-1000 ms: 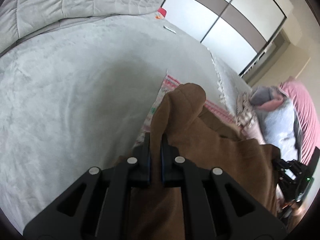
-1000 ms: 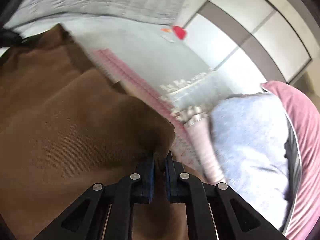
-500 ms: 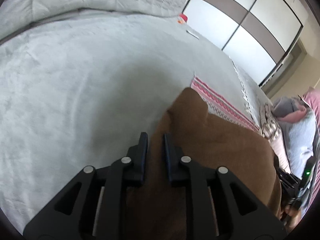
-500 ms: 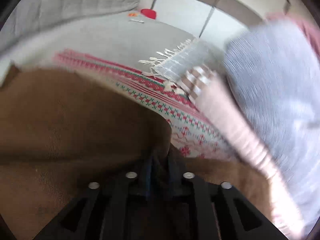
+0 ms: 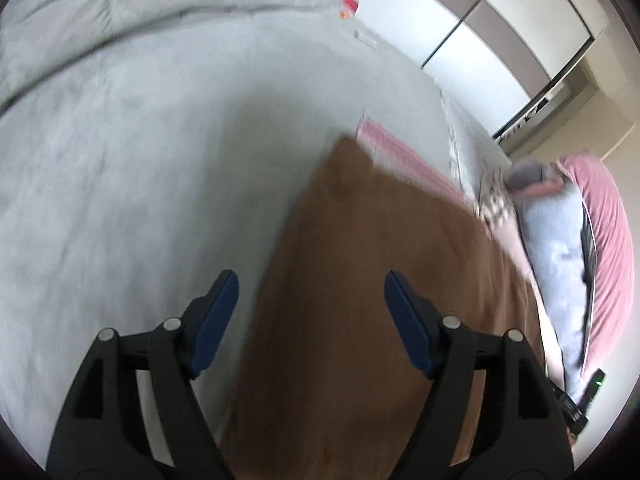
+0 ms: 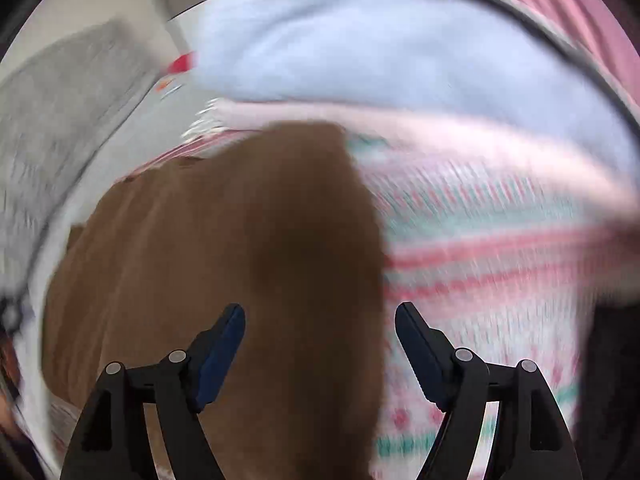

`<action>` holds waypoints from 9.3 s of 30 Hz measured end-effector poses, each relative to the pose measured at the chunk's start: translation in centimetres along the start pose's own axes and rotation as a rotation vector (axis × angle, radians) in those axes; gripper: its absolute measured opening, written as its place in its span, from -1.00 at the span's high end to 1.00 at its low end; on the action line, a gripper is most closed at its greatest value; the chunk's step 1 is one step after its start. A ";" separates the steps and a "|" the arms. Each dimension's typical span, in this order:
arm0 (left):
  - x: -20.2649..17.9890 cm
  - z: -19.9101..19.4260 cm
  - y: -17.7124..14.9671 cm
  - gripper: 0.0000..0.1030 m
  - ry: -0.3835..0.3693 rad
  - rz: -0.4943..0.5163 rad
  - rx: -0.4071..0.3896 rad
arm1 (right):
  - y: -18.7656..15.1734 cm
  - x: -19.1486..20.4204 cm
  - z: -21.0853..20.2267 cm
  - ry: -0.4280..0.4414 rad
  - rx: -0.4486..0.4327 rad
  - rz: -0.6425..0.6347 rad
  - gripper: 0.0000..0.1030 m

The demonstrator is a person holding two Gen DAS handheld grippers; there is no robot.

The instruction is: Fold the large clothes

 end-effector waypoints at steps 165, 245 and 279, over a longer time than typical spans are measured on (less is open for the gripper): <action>-20.6 5.3 -24.7 -0.91 0.161 0.725 0.049 | -9.4 10.9 2.3 0.156 0.152 -0.004 -0.67; -21.3 0.8 -16.9 -1.00 0.135 0.576 0.004 | -9.2 7.4 -0.9 0.403 0.179 0.358 -0.71; -0.4 -0.9 -16.8 -1.00 0.145 0.180 0.055 | -10.7 1.9 0.2 0.270 -0.298 0.811 0.46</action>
Point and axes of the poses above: each gripper's, at about its wrist camera, not at the fingertips, and z roughly the way its jaws point, x to its left, y to its top, the point moved 8 cm from there along z, roughly the way its jaws point, and after that the axes turned 6 degrees about -x, right-handed, at the moved point
